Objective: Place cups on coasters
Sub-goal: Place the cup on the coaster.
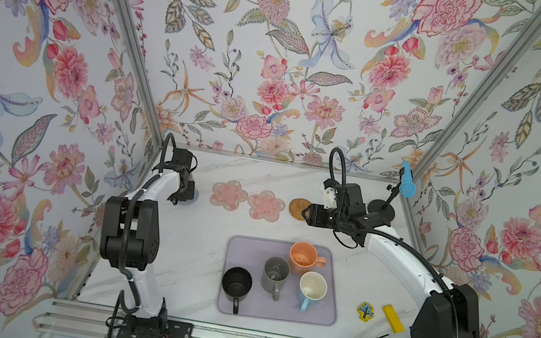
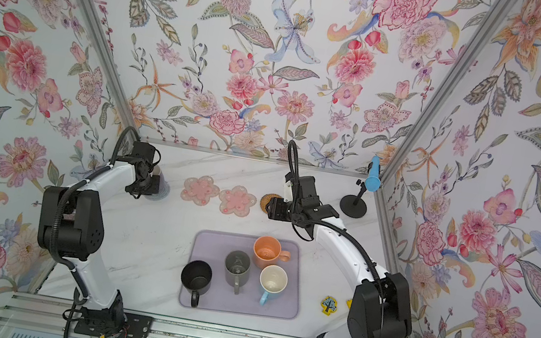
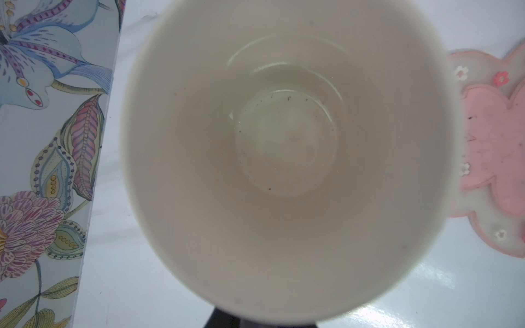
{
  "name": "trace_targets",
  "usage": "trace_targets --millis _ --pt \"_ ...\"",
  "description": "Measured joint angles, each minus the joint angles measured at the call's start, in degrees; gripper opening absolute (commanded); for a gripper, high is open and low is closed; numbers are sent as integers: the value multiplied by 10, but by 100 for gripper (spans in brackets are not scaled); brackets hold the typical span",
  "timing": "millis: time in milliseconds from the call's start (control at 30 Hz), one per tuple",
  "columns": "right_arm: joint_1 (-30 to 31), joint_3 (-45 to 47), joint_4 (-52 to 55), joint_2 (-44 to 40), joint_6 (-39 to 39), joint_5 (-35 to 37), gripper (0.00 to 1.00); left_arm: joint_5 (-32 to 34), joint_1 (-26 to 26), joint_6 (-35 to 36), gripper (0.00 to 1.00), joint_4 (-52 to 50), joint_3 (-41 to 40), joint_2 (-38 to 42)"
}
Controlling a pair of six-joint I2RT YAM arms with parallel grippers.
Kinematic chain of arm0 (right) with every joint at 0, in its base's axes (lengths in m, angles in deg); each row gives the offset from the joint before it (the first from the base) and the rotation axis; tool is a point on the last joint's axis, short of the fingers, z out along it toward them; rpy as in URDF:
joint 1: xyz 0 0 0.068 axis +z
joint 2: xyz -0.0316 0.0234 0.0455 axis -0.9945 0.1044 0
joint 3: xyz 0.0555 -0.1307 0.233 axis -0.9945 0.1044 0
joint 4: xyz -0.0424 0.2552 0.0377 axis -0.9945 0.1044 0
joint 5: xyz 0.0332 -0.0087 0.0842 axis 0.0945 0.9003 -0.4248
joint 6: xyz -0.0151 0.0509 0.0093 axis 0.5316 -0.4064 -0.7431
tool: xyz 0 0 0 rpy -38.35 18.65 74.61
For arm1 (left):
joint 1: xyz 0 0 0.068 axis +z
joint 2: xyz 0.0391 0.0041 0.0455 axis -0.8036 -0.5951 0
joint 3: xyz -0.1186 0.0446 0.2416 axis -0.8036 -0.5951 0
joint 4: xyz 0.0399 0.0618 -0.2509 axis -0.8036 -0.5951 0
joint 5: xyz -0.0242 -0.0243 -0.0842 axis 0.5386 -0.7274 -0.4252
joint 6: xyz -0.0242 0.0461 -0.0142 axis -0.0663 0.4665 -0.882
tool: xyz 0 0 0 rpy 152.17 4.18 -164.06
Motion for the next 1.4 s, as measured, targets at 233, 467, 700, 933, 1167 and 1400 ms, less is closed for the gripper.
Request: trace_targets --millis 233,467,700,933,1167,1400 --pt "0 0 0 -9 0 2 61 -1 0 -3 0 7 0 -22" --pt "0 0 0 -9 0 5 61 -3 -1 -7 0 15 -12 -24" --pt "0 0 0 -9 0 5 61 -3 -1 -7 0 19 -18 -24" --pt "0 0 0 -9 0 5 61 -3 -1 -13 24 19 -18 -24" --pt "0 0 0 -9 0 4 62 -3 -1 -27 46 35 -18 -24" --pt "4 0 0 -9 0 4 62 -3 -1 -27 52 37 -18 -24"
